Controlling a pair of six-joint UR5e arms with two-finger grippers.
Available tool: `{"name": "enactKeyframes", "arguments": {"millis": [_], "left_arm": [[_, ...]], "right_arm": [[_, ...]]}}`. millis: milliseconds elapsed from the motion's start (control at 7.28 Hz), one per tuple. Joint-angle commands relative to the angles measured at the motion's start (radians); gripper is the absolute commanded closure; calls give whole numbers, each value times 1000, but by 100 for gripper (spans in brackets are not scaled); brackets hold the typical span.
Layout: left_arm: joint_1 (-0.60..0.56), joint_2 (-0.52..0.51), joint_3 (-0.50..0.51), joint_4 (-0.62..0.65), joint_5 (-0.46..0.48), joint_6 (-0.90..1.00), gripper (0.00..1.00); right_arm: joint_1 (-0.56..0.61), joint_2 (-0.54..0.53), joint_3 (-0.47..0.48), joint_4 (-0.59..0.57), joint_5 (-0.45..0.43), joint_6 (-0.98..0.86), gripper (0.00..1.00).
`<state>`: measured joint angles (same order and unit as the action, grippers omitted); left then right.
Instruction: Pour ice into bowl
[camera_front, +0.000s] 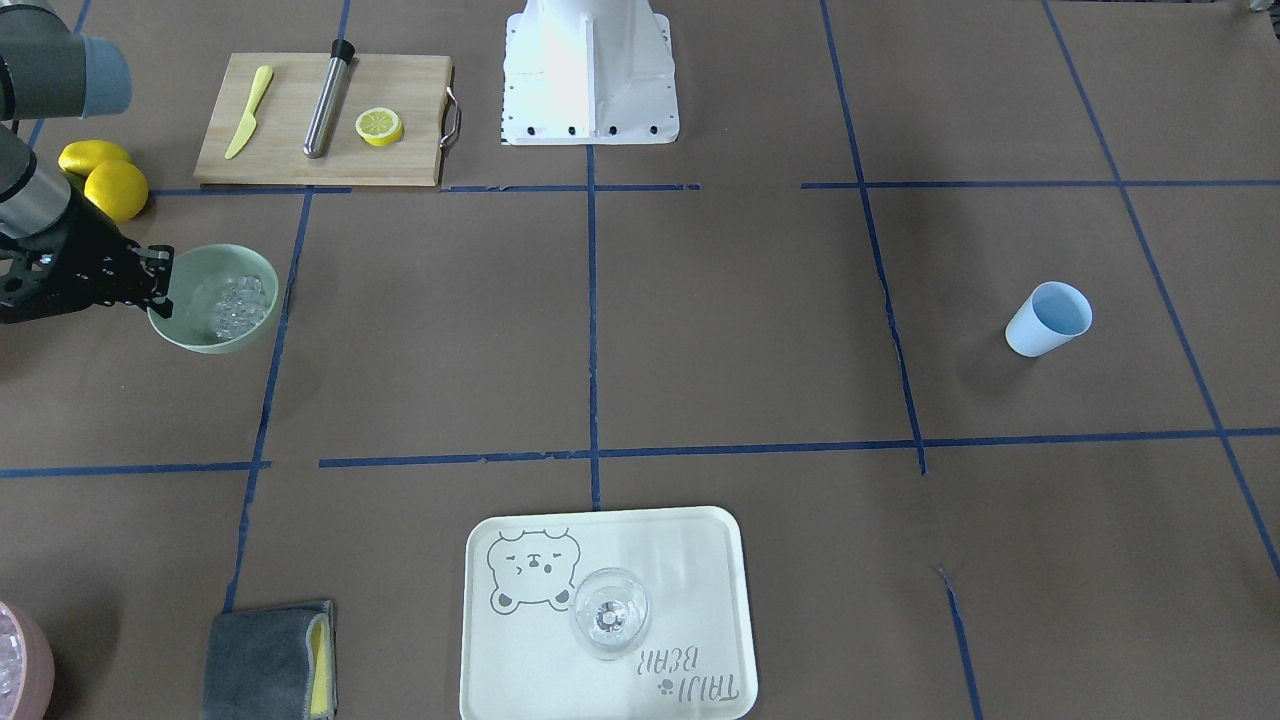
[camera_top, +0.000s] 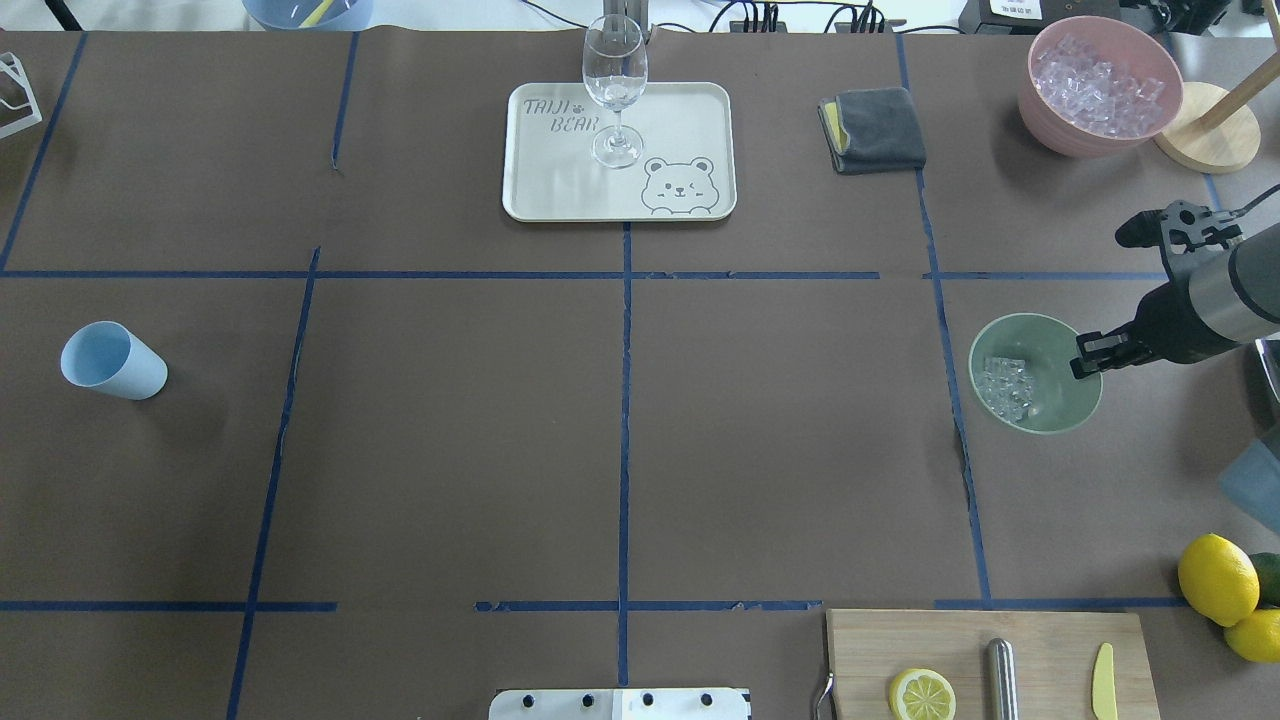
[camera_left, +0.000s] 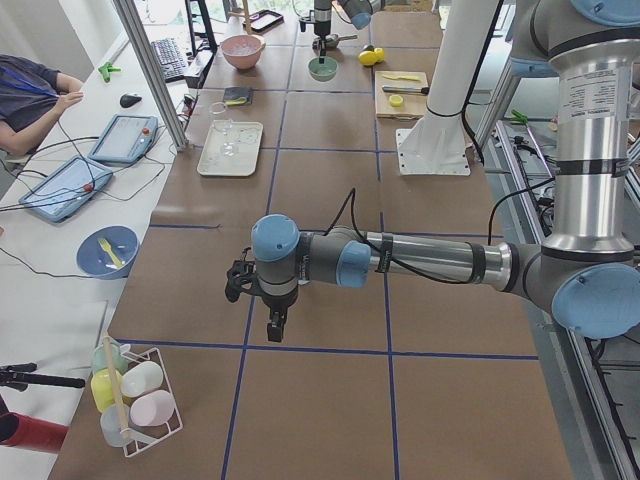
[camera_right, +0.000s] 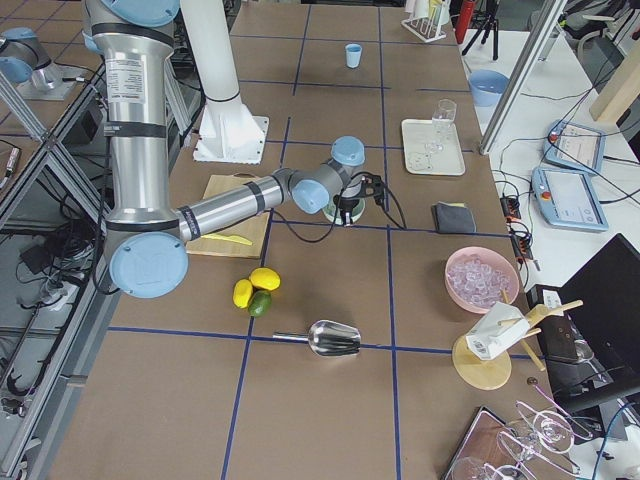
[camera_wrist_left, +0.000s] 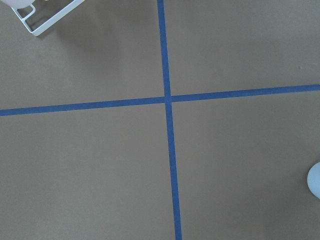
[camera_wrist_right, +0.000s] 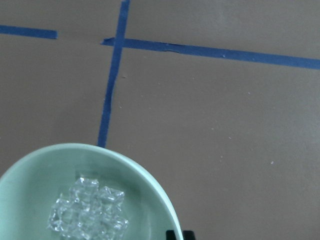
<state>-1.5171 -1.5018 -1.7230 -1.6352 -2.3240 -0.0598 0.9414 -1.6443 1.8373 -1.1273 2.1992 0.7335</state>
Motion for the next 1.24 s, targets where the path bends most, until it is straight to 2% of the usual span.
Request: {"name": "enactKeyframes", "arguments": {"millis": [0, 275, 412, 549, 687, 824, 1099], "left_arm": [[0, 0, 0, 0, 0, 2, 0], [0, 2, 0, 0, 0, 2, 0], [0, 2, 0, 0, 0, 2, 0], [0, 2, 3, 0, 0, 2, 0], [0, 2, 3, 0, 0, 2, 0], [0, 2, 2, 0, 0, 2, 0], [0, 2, 5, 0, 0, 0, 0]], "right_arm": [[7, -19, -119, 163, 16, 6, 100], [7, -18, -139, 173, 22, 4, 100], [5, -17, -142, 175, 24, 3, 80], [5, -11, -142, 175, 24, 1, 48], [5, -8, -139, 176, 24, -3, 0], [7, -5, -132, 176, 24, -3, 0], [95, 14, -121, 159, 77, -11, 0]]}}
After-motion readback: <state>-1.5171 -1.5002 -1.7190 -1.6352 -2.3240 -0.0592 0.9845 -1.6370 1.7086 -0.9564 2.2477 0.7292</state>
